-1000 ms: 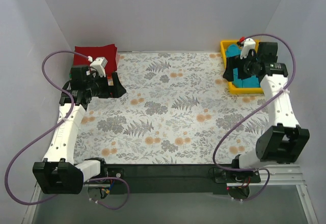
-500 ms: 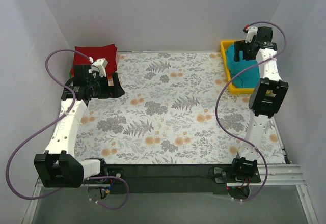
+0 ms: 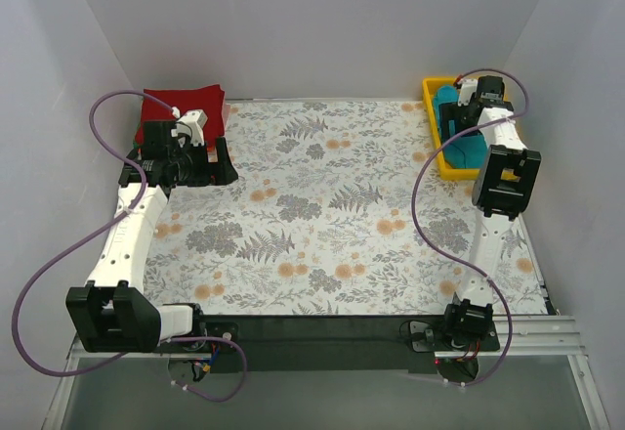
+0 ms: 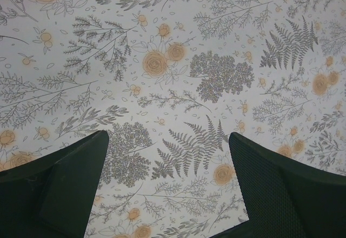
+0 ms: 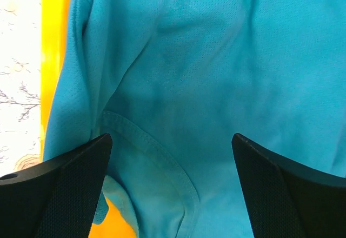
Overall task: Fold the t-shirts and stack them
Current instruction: Grab the tshirt from the pile
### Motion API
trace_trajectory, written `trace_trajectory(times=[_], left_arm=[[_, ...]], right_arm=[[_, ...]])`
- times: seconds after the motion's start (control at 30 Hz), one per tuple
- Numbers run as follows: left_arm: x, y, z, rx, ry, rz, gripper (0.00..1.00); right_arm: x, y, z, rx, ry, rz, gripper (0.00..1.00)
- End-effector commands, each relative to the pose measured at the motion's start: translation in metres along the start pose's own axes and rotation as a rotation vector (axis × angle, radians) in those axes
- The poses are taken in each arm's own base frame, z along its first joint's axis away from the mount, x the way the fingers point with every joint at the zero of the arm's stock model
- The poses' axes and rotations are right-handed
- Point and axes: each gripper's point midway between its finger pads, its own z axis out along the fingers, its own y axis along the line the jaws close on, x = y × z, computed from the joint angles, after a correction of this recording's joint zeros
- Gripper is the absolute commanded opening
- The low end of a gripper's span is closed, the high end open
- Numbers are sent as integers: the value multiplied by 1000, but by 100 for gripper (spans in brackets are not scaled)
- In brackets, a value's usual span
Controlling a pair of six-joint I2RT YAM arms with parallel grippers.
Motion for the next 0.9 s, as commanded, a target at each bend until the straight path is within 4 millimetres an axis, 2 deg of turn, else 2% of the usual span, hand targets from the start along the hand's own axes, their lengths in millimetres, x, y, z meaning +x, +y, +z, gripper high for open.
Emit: trace_trajectory(times=[0.0, 0.17, 0.27, 0.3, 0.33, 0.37, 0.5, 0.6, 0.63, 0.7, 0.73, 0.8, 0.83, 0.87], left_arm=[[-4, -2, -6, -2, -16, 15, 94], [-4, -1, -4, -1, -14, 19, 94], [-5, -2, -3, 2, -14, 19, 94], [-7, -2, -3, 5, -16, 22, 94], [-8, -2, -3, 5, -18, 21, 94], [-8, -2, -3, 7, -16, 23, 94], [-12, -4, -4, 12, -25, 30, 94], [-15, -8, -7, 27, -36, 35, 94], [-16, -9, -8, 32, -39, 36, 94], [-17, -13, -9, 49, -46, 38, 94], [-17, -13, -9, 54, -46, 36, 94], [-18, -17, -10, 71, -52, 39, 94], [-19, -18, -11, 75, -54, 34, 94], [-20, -19, -11, 80, -61, 34, 94]], right_arm=[[16, -1, 18, -16, 13, 30, 98], [46, 1, 29, -30, 90, 60, 97], [60, -1, 31, -19, 136, 53, 86], [62, -2, 30, -15, 143, 49, 69], [63, -3, 29, -13, 149, 47, 59], [64, -3, 27, -14, 158, 42, 42], [46, -3, 6, -23, 127, 15, 2], [12, -6, -28, -9, 51, -32, 1], [-8, -7, -51, 6, 1, -47, 1], [-34, -5, -78, 7, -70, -79, 1], [-56, -3, -107, 20, -135, -105, 1], [-79, 0, -139, 23, -209, -125, 1], [-100, 6, -170, 21, -283, -146, 1], [-109, 10, -185, 12, -319, -157, 1]])
